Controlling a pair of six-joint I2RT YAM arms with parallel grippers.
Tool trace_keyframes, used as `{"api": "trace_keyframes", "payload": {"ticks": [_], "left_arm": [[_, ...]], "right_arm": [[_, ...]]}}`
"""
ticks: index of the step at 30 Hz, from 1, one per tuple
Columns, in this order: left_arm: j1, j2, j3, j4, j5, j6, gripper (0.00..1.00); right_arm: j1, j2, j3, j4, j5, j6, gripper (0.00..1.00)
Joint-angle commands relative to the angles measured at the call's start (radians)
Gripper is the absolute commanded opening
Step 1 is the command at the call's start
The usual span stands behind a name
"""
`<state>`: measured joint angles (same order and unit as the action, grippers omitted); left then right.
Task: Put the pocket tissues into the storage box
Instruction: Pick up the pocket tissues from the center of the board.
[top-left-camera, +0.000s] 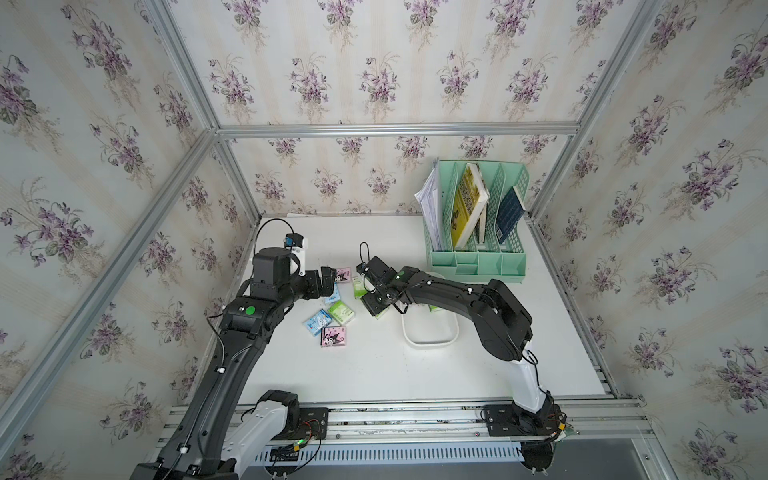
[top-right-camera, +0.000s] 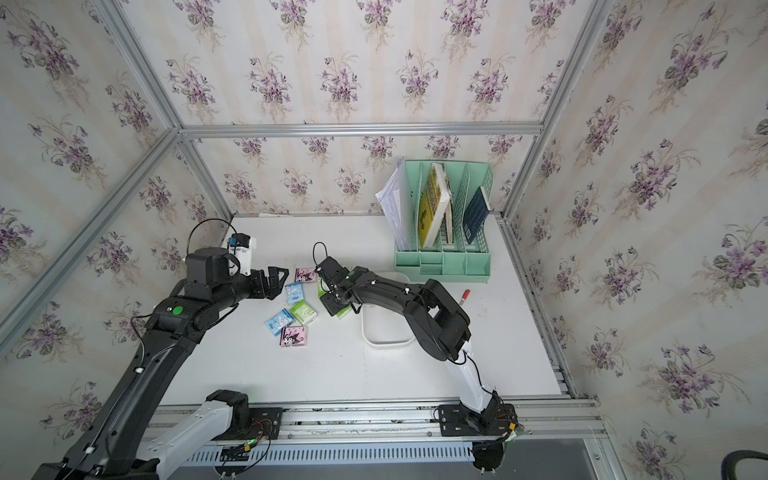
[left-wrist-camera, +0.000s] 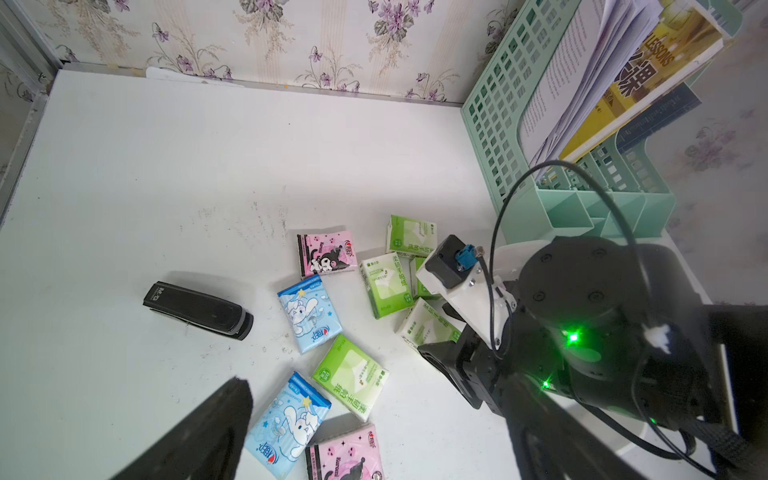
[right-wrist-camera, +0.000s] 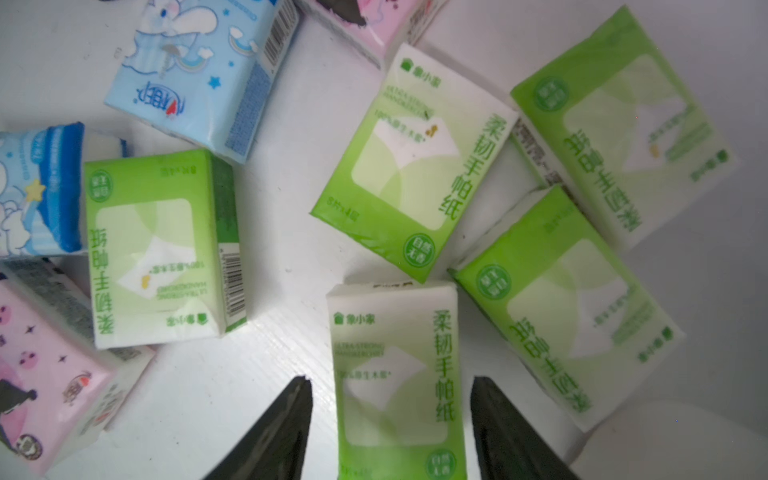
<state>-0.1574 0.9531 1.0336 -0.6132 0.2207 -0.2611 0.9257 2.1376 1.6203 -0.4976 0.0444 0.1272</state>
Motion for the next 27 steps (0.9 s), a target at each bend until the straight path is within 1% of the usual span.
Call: {"api": "trace_keyframes", "payload": {"ticks": [1, 9, 11, 14, 17, 18, 23, 27], "left_arm": [[0.001, -0.002, 0.003, 0.007, -0.009, 0.006, 0.99], [0.000, 0.007, 0.016, -0.002, -0.012, 0.013, 0.99], [0.001, 0.004, 0.014, -0.001, -0.015, 0.014, 0.99], [0.000, 0.004, 0.010, 0.004, -0.020, 0.014, 0.99], [0.001, 0.009, 0.014, 0.004, -0.014, 0.012, 0.99], [0.000, 0.010, 0.016, 0.003, -0.011, 0.012, 0.99], [0.000, 0.007, 0.020, 0.001, -0.014, 0.011, 0.99], [-0.001, 0.003, 0.017, 0.003, -0.014, 0.005, 0.99]], "right_arm": [[0.001, 0.023, 0.022, -0.033, 0.012, 0.003, 0.66], [0.001, 0.052, 0.021, -0.039, -0.002, 0.002, 0.66], [0.001, 0.056, 0.018, -0.039, -0.003, 0.002, 0.64], [0.001, 0.060, 0.018, -0.042, -0.005, -0.001, 0.57], [0.001, 0.050, 0.011, -0.035, -0.014, -0.001, 0.42], [0.001, 0.043, 0.007, -0.031, -0.017, -0.001, 0.39], [0.001, -0.003, -0.025, 0.003, -0.050, -0.017, 0.31], [0.001, -0.064, -0.063, 0.040, -0.088, -0.043, 0.28]]}}
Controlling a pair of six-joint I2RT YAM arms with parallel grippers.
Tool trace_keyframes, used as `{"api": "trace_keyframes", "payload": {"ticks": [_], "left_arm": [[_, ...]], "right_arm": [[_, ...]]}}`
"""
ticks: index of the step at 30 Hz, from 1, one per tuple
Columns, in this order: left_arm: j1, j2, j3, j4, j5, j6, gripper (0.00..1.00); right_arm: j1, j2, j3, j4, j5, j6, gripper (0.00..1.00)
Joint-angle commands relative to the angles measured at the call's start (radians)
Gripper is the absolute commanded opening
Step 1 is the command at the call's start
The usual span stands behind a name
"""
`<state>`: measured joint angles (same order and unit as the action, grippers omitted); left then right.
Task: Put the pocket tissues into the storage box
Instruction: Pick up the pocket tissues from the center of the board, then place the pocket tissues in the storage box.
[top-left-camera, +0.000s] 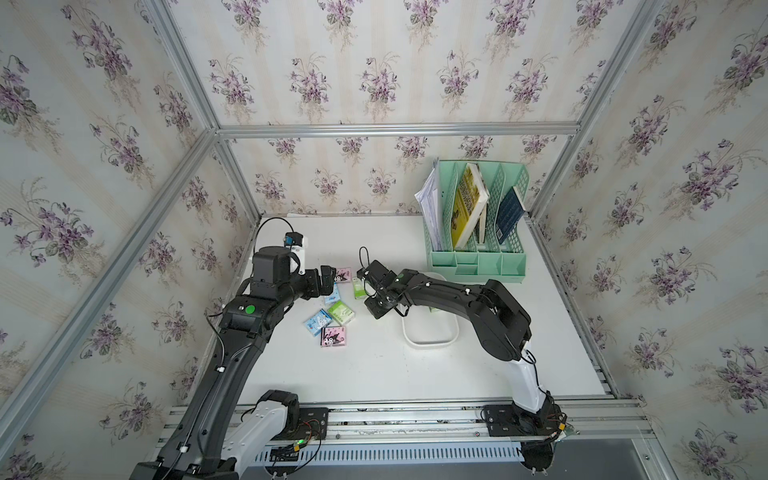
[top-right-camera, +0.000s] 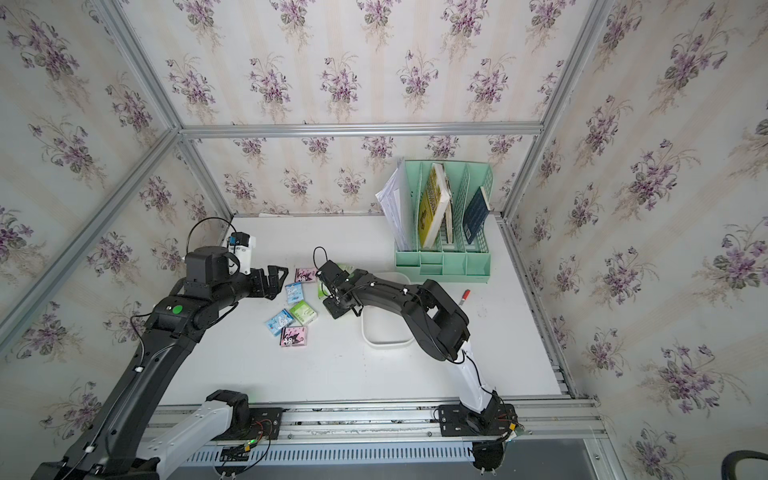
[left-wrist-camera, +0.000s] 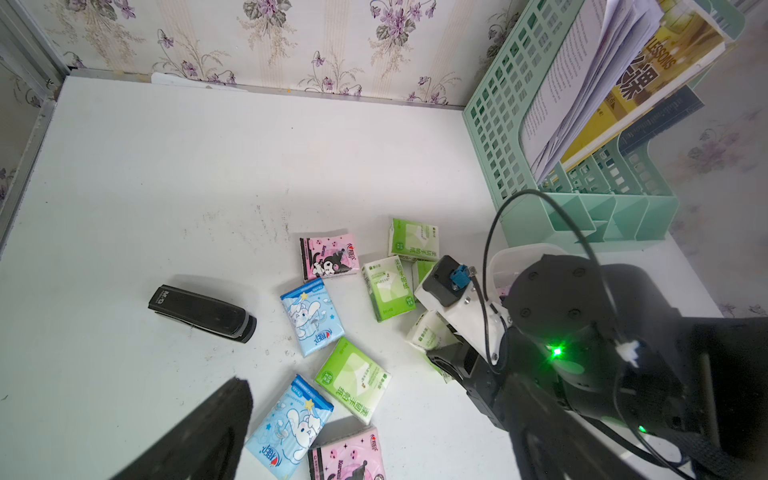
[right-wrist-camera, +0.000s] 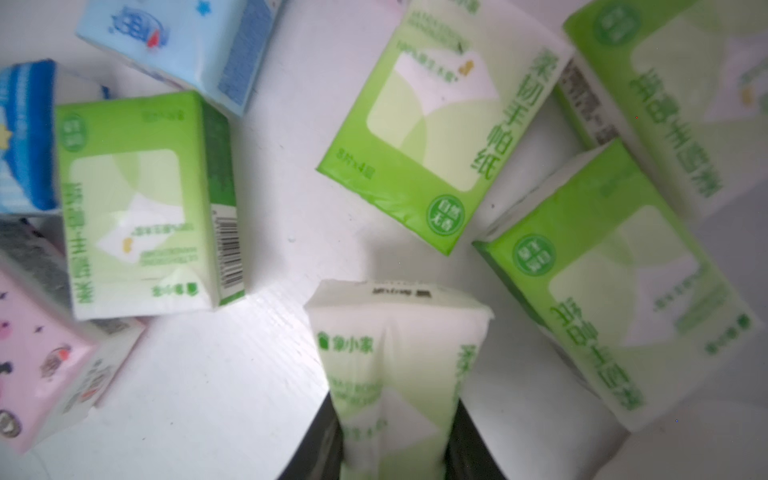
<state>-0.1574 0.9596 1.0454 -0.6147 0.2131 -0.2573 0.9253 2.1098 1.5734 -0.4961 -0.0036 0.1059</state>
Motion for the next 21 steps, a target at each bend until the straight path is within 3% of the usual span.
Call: {"api": "trace_keyframes", "payload": {"ticks": [1, 21], "left_arm": [[-0.001, -0.004, 0.005, 0.004, -0.005, -0.002, 0.99], [-0.006, -0.009, -0.012, 0.037, 0.053, -0.023, 0.99]], "right_arm": [[0.001, -0.052, -0.027, 0.050, -0.049, -0.027, 0.28], [-0.058, -0.491, -0.291, 0.148, -0.071, -0.181, 0.24]]}}
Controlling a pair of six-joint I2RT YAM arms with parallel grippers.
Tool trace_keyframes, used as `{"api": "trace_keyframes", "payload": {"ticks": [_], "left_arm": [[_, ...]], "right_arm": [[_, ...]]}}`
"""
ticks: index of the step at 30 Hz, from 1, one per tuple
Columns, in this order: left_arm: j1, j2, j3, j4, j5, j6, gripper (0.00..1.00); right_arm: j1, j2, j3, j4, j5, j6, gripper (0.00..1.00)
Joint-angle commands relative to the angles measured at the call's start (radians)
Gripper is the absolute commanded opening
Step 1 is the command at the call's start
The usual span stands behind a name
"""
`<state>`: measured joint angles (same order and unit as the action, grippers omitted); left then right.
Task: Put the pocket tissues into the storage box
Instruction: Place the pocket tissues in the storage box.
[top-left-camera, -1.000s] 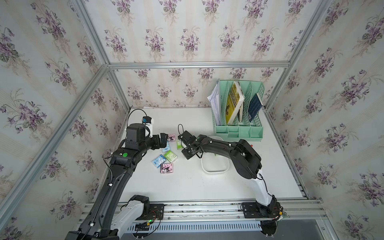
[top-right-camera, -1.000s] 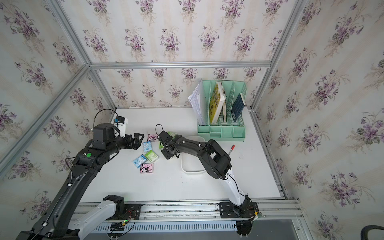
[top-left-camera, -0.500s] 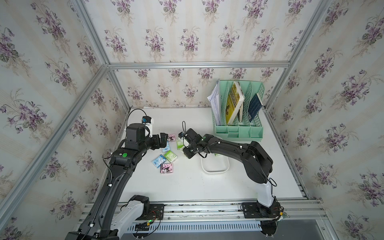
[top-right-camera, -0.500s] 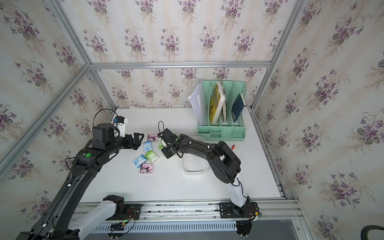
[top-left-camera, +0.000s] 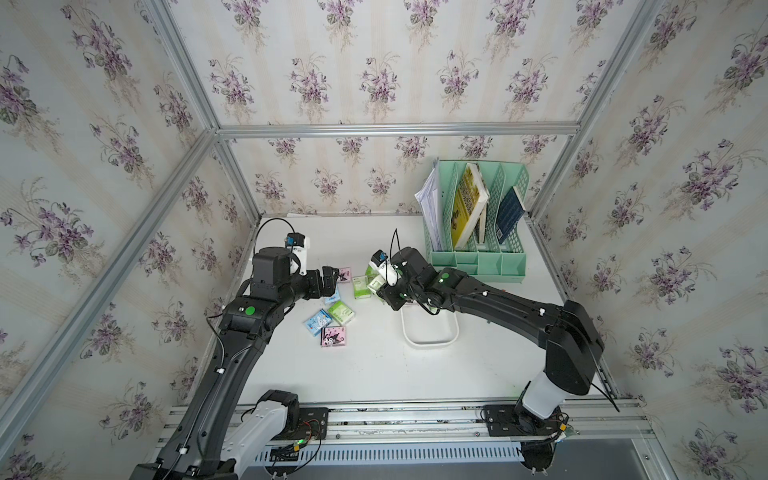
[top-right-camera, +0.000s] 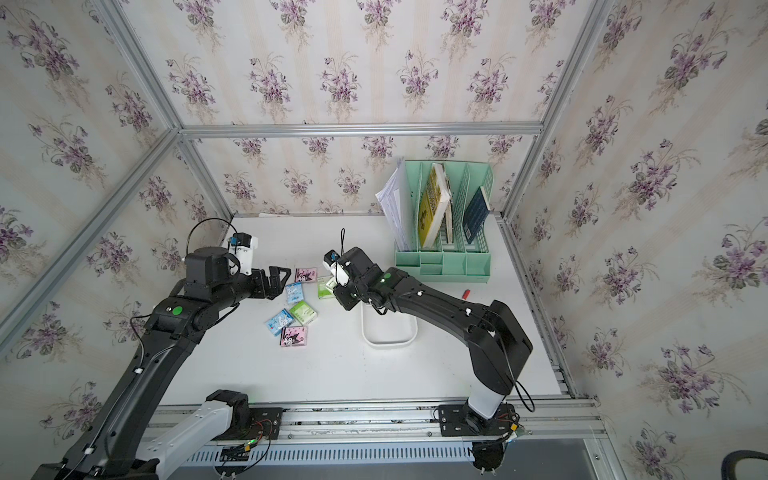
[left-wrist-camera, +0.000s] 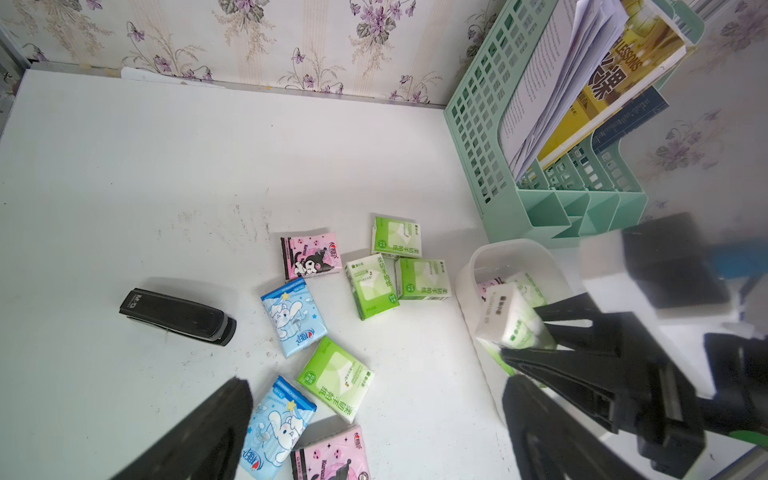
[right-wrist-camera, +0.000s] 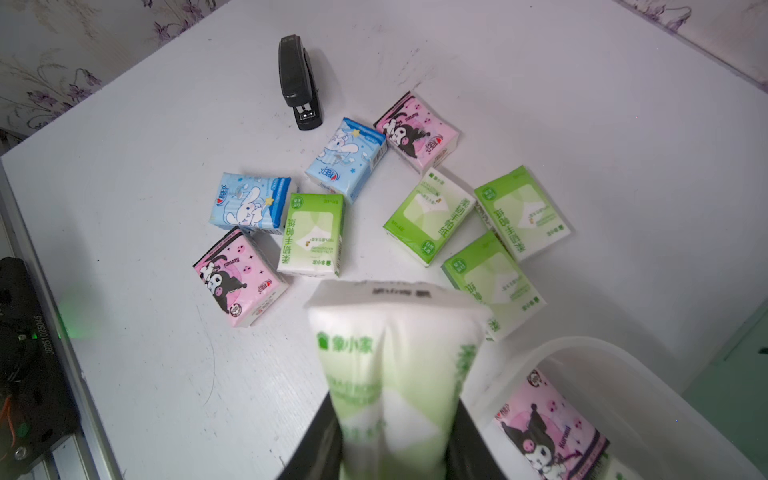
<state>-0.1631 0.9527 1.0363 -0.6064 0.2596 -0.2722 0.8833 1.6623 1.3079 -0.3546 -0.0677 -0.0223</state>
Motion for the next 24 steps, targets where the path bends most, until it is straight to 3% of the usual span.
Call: {"api": "trace_keyframes", "payload": {"ticks": [1, 12, 24], "left_arm": [[-0.001, -0.003, -0.004, 0.030, 0.006, -0.010, 0.99], [-0.001, -0.009, -0.015, 0.045, -0.027, -0.033, 0.99], [-0.002, -0.010, -0.019, 0.051, -0.031, -0.037, 0.99]], "right_arm": [[-0.029, -0.068, -0.044, 0.006, -0.022, -0.068, 0.24], [-0.188, -0.367, -0.284, -0.003, -0.103, -0.245, 0.24], [-0.209, -0.318, -0.408, -0.031, -0.037, -0.299, 0.24]]}}
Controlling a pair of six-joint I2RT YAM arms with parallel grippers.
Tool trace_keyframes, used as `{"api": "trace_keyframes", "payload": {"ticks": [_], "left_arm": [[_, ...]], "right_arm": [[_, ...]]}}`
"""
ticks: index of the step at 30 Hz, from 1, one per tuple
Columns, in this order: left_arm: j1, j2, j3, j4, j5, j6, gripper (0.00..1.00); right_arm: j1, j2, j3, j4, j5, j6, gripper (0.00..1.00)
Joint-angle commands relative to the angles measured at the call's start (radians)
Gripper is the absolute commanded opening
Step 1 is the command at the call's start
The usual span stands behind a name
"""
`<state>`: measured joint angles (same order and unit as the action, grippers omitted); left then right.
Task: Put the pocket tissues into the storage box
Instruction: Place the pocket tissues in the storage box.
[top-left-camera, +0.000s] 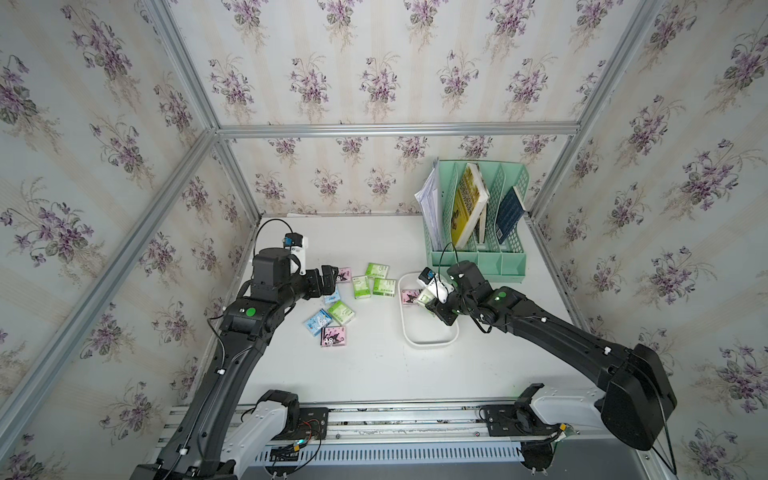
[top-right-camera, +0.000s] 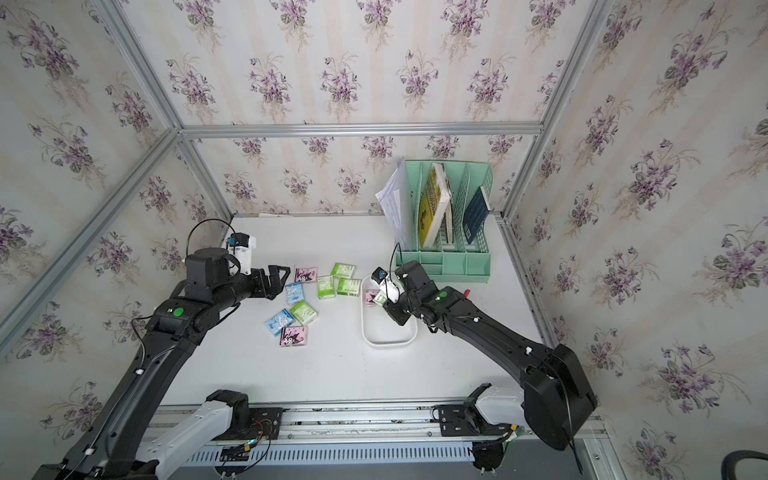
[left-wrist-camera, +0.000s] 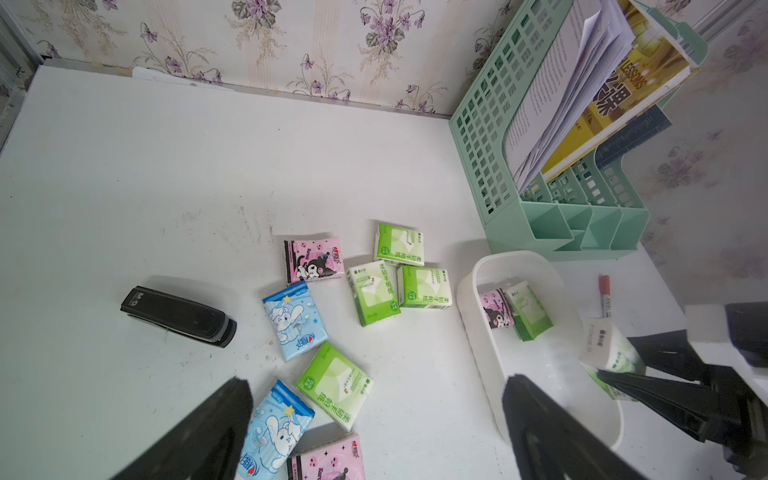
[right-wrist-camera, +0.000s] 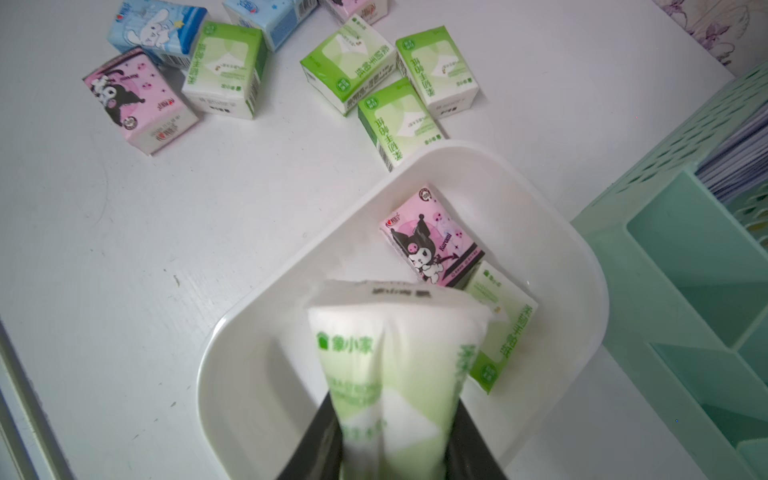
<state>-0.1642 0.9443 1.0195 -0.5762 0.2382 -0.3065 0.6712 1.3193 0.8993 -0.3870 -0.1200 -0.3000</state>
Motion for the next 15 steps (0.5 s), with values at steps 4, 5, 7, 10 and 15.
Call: {"api": "trace_keyframes", "payload": {"ticks": [4, 5, 7, 10, 15], "left_arm": [[-0.001, 0.005, -0.004, 0.019, -0.009, 0.002, 0.99], [0.000, 0.007, -0.004, 0.017, -0.009, 0.004, 0.99], [0.000, 0.005, -0.007, 0.019, -0.010, 0.006, 0.99], [0.000, 0.004, -0.015, 0.023, -0.013, 0.008, 0.99], [-0.001, -0.001, -0.026, 0.022, -0.020, 0.012, 0.99]], "right_arm": [[0.008, 0.087, 0.022, 0.005, -0.012, -0.017, 0.24], [0.012, 0.106, 0.030, 0.000, -0.011, -0.018, 0.25], [0.030, 0.146, 0.042, -0.010, 0.008, -0.032, 0.24], [0.046, 0.195, 0.060, -0.010, 0.015, -0.035, 0.25], [0.055, 0.265, 0.087, -0.006, 0.039, -0.029, 0.27]]}}
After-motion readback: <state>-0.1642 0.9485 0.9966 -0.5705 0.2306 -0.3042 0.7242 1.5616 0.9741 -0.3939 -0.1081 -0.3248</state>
